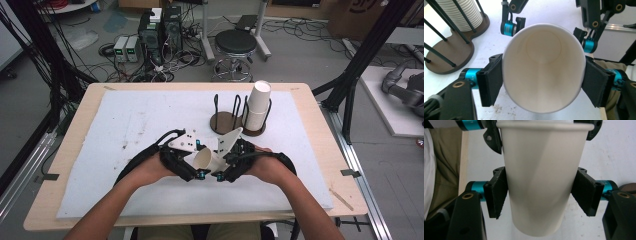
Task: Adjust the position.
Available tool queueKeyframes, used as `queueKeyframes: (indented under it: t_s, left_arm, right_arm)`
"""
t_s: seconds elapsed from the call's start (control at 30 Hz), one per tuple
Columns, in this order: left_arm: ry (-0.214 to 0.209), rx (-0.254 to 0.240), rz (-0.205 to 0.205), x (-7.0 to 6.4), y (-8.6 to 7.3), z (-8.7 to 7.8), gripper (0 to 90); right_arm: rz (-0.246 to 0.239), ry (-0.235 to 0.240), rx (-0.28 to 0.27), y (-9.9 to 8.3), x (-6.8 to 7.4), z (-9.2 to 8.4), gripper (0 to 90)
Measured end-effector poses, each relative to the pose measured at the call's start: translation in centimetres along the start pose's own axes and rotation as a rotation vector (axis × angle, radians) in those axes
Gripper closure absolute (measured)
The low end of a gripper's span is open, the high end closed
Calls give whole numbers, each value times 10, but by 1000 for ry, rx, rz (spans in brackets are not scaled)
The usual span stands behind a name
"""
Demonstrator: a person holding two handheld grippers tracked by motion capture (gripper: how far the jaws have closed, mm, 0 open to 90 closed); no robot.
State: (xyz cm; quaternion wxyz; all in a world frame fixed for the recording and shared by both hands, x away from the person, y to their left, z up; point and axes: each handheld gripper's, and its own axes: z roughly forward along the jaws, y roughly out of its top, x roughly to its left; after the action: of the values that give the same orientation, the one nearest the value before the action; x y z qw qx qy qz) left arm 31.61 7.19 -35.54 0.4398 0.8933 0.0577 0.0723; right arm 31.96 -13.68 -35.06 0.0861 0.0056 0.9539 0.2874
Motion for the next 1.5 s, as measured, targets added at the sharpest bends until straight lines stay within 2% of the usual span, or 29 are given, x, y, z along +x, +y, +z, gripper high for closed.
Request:
queueKeyframes:
  t_s: [0.07,0.17,0.23,0.33,0.43,0.53,0.57,0.67,0.73,0.93,1.13,1.33,1.5]
  left_arm:
    - [-2,-10,-1,-1,0,1,232]
    - [-1,-52,-18,-1,-2,0,198]
    - [2,-99,-36,0,-5,-2,195]
    - [-12,-202,-89,3,-11,-9,176]
    - [-9,-292,-129,5,-17,-17,174]
    - [11,-370,-172,8,-25,-27,174]
    - [31,-390,-191,9,-29,-31,174]
    - [83,-424,-228,12,-41,-39,174]
    - [106,-439,-249,13,-49,-43,173]
    - [191,-459,-296,12,-73,-48,171]
    - [262,-465,-337,12,-94,-52,170]
    - [306,-455,-339,11,-108,-56,171]
    - [339,-467,-338,10,-117,-60,176]
  right_arm:
    - [0,-1,7,0,0,1,344]
    - [-1,-9,5,-1,0,0,353]
    - [10,-6,-8,-3,0,-2,357]
    - [27,4,-43,-8,-2,-5,358]
    - [53,9,-78,-14,-5,-8,359]
    - [84,5,-113,-23,-7,-11,359]
    - [90,2,-117,-25,-7,-12,359]
    - [119,-15,-162,-36,-8,-14,358]
    - [140,-29,-197,-43,-7,-16,354]
    - [186,-127,-310,-67,-4,-20,339]
    - [247,-183,-400,-86,1,-21,334]
    - [284,-237,-443,-100,4,-22,334]
    - [307,-272,-468,-108,5,-25,333]
